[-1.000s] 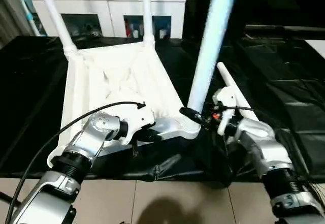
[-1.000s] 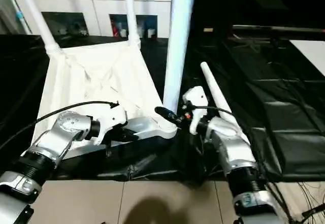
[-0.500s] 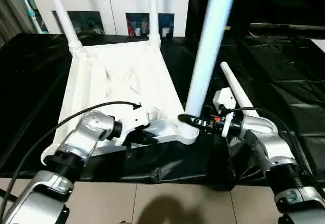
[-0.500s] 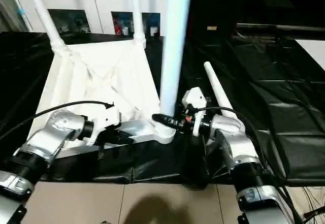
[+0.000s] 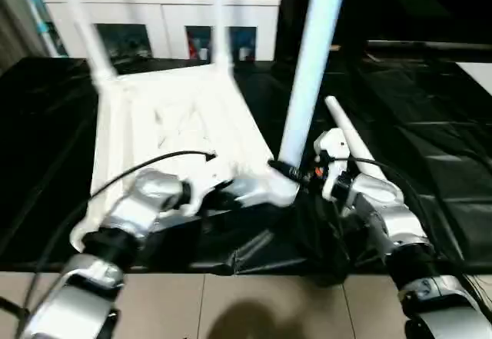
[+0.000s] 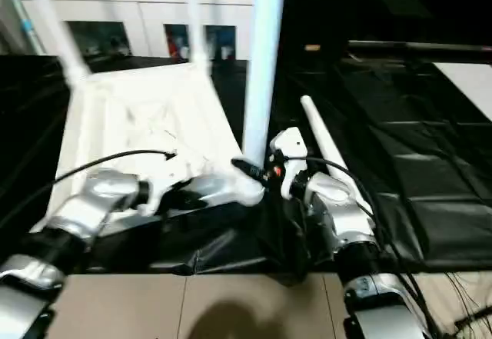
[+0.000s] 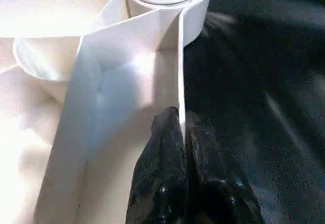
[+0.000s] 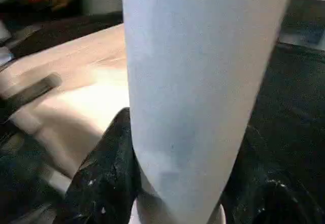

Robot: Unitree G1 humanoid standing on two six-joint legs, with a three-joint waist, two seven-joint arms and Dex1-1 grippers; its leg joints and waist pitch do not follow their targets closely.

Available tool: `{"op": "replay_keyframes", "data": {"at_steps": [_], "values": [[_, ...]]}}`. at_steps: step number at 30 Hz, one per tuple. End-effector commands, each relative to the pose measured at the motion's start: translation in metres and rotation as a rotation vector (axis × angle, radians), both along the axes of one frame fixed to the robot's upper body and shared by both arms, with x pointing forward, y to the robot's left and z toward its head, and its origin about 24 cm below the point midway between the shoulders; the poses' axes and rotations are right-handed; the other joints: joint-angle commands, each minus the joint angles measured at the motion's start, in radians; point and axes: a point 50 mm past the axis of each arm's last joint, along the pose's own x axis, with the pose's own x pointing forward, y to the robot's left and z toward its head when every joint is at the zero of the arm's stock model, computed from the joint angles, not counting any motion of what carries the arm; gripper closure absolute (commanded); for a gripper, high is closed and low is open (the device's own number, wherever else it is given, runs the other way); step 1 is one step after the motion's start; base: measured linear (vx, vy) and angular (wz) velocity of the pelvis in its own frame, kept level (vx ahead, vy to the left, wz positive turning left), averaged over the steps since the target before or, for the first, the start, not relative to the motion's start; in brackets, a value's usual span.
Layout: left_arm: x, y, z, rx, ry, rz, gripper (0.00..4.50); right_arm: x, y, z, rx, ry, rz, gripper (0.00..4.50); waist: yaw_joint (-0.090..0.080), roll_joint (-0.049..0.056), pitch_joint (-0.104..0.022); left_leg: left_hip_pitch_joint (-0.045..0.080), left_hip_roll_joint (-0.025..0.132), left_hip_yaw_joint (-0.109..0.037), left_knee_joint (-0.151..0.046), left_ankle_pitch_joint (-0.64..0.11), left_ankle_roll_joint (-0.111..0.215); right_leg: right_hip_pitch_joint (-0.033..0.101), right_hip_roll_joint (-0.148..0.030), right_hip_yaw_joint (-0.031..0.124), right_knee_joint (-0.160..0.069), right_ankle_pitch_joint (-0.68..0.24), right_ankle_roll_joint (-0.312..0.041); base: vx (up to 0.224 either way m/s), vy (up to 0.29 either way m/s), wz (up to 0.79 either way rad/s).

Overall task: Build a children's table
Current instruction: Rotate table base

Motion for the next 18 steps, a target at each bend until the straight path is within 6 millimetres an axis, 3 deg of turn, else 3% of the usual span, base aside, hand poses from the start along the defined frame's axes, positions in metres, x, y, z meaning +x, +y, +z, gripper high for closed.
{"op": "replay_keyframes", "data": {"at_steps": [1,3,7,9,13,18], "values": [[0.008,-0.010,0.003,-0.005,0.015,0.100,4.50,-0.021,-0.016,-0.065,-0.138,0.302,-0.191,2.65,-0.006,0.008,-0.028,0.008,0.014,-0.002,-0.083,-0.352,-0.023,0.008,-0.065,0.029,-0.103,-0.389,-0.177,0.000,0.000,0.00],[0.013,-0.019,0.003,-0.006,0.024,0.160,4.50,-0.018,-0.013,-0.066,-0.146,0.312,-0.254,2.65,-0.012,0.006,-0.030,0.001,0.011,-0.006,-0.085,-0.350,-0.016,0.013,-0.065,0.026,-0.105,-0.386,-0.171,0.000,0.000,0.00],[0.022,-0.036,0.007,-0.002,0.018,0.260,4.50,-0.006,-0.006,-0.062,-0.108,0.345,-0.414,2.65,-0.014,0.006,-0.034,0.006,0.008,-0.004,-0.081,-0.355,-0.011,0.009,-0.064,0.026,-0.107,-0.371,-0.176,0.000,0.000,0.00],[0.026,-0.044,0.010,0.022,-0.002,0.293,4.50,0.000,0.000,-0.058,-0.094,0.357,-0.484,2.65,-0.013,0.007,-0.035,0.001,0.008,-0.004,-0.081,-0.336,-0.007,0.011,-0.063,0.027,-0.106,-0.332,-0.176,0.000,0.000,0.00],[0.027,-0.043,0.010,0.040,-0.003,0.322,4.50,0.003,0.006,-0.055,-0.087,0.360,-0.502,2.65,-0.011,0.003,-0.036,-0.007,0.008,-0.003,-0.082,-0.314,0.006,0.018,-0.062,0.025,-0.102,-0.285,-0.178,0.000,0.000,0.00],[0.027,-0.039,0.006,0.050,0.008,0.333,4.50,0.005,0.012,-0.055,-0.096,0.355,-0.496,2.65,-0.012,0.003,-0.036,-0.009,0.009,0.000,-0.081,-0.278,0.014,0.021,-0.063,0.026,-0.099,-0.226,-0.191,0.000,0.000,0.00]]}}
